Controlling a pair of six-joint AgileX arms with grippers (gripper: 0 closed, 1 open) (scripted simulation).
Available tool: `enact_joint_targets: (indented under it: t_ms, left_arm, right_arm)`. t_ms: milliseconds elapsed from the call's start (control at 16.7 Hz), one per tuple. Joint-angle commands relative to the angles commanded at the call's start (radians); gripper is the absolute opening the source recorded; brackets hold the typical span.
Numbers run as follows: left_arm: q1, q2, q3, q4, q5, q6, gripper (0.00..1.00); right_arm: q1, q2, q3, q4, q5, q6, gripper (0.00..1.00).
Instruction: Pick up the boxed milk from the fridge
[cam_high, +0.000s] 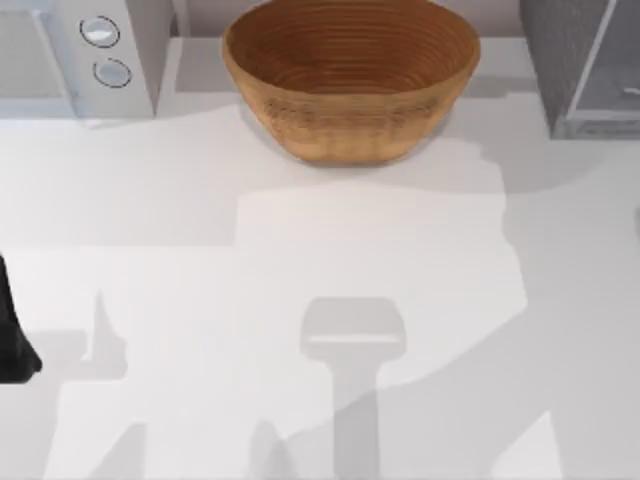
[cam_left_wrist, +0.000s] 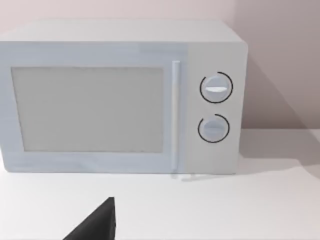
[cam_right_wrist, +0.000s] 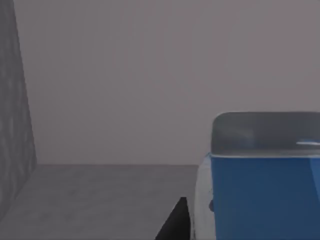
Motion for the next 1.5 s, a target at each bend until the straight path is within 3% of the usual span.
enact_joint_targets:
  t_ms: [480,900,1200,1500]
  left_arm:
    - [0.000,0.000,0.000,0.000,0.000,0.000,1.00]
    - [0.000,0.000,0.000,0.000,0.000,0.000,1.00]
    - [0.000,0.000,0.000,0.000,0.000,0.000,1.00]
    - [0.000,0.000,0.000,0.000,0.000,0.000,1.00]
  right_arm:
    - [-0.039,-0.184,-0.376,0.176,-0.038,0.003,0.00]
    - [-0.037,-0.197,-0.404,0.195,-0.042,0.005,0.00]
    - [-0.015,-0.338,-0.462,0.108,-0.027,0.002,0.00]
    - [0.030,-0.726,-0.616,-0.115,0.014,-0.002,0.00]
